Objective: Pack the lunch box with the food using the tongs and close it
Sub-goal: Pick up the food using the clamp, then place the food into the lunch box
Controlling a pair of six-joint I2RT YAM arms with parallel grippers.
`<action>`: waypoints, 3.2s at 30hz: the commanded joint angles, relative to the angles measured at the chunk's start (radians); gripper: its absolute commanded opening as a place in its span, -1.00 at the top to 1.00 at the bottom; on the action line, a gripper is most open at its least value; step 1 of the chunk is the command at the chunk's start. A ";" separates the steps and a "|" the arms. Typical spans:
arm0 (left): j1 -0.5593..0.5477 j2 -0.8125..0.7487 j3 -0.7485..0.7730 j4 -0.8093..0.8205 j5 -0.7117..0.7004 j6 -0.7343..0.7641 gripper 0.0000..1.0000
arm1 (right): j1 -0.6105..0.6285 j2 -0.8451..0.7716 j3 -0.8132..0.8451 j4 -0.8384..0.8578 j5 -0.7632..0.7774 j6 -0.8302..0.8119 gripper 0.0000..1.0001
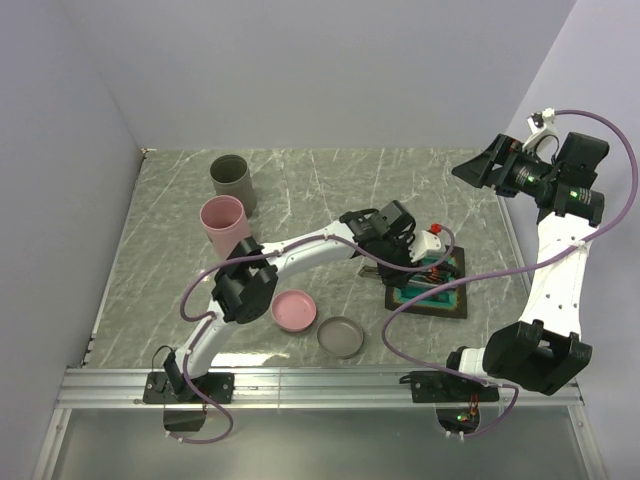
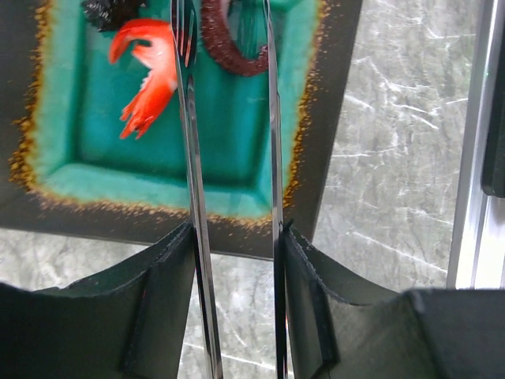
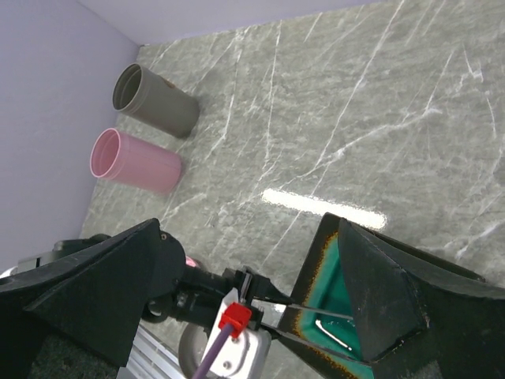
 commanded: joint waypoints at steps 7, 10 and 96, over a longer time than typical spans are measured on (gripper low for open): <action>-0.026 -0.005 0.031 0.013 -0.034 -0.004 0.06 | -0.015 -0.035 -0.009 0.043 -0.019 0.006 -0.99; -0.026 -0.012 0.030 0.006 -0.049 0.002 0.13 | -0.016 -0.040 -0.013 0.043 -0.015 0.006 -1.00; 1.183 -0.655 -0.390 -0.053 0.069 -0.004 0.37 | -0.027 -0.057 0.002 0.032 -0.054 0.023 -0.99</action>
